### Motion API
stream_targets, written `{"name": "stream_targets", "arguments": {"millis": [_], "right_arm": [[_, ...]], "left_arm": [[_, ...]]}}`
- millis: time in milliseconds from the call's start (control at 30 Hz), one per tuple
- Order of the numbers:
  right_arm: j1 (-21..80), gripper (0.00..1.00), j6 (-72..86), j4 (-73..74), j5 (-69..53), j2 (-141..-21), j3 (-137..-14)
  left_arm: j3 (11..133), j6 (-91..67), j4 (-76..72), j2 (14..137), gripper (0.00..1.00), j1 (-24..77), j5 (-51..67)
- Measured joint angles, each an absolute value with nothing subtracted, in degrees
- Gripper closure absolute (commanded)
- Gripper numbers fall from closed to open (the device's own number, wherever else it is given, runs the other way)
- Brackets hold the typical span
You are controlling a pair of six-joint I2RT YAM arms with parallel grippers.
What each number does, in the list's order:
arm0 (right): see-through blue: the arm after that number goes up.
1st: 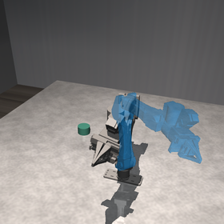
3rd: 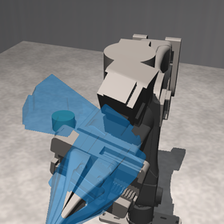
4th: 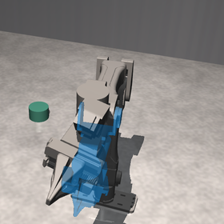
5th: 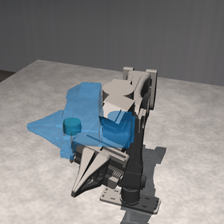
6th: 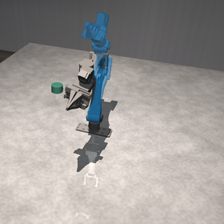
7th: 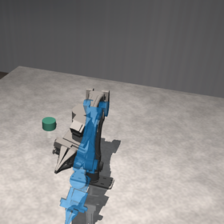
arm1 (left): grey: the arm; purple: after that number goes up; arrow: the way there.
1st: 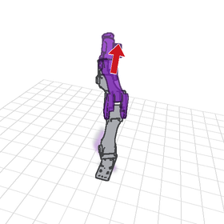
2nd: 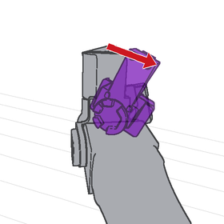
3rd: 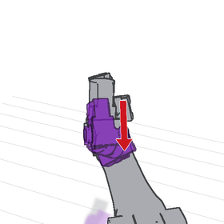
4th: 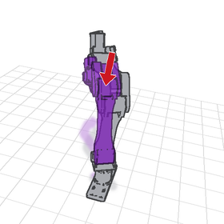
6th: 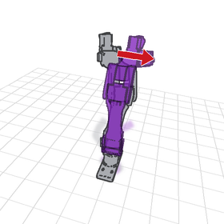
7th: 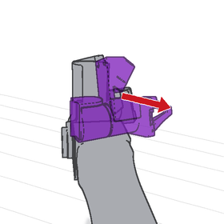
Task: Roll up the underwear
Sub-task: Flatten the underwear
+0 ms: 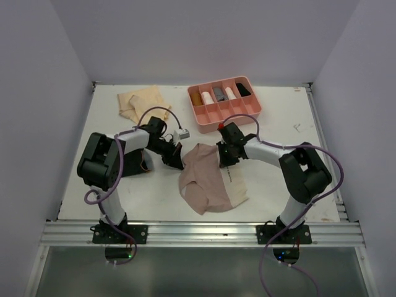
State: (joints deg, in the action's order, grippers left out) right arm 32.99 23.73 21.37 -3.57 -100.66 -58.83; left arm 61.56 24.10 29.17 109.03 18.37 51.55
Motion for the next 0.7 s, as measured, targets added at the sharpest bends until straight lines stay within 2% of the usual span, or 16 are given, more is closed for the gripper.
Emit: {"name": "stream_targets", "arguments": {"millis": [167,333,367,500,567,700], "right_arm": [[33.0,0.91,23.7,20.2,-3.3,-99.9,-57.7],[33.0,0.91,23.7,19.2,-2.9,-99.4,-56.9],[32.9,0.91,23.7,18.9,-2.9,-99.3,-56.7],[32.9,0.91,23.7,18.3,-3.0,-98.8,-56.0],[32.9,0.91,23.6,18.1,-3.0,-98.3,-55.5],[32.6,0.9,23.4,18.8,-3.1,-96.9,-54.3]], "left_arm": [[60.9,18.8,25.9,100.6,1.0,21.4,47.7],[61.6,14.0,20.9,97.0,1.0,32.9,44.0],[62.0,13.3,20.3,98.0,0.84,36.0,43.4],[60.8,10.5,18.9,98.6,0.52,36.8,40.8],[59.4,9.8,18.0,97.3,0.44,33.8,39.6],[58.6,13.2,18.3,94.1,0.44,26.5,36.4]]}}
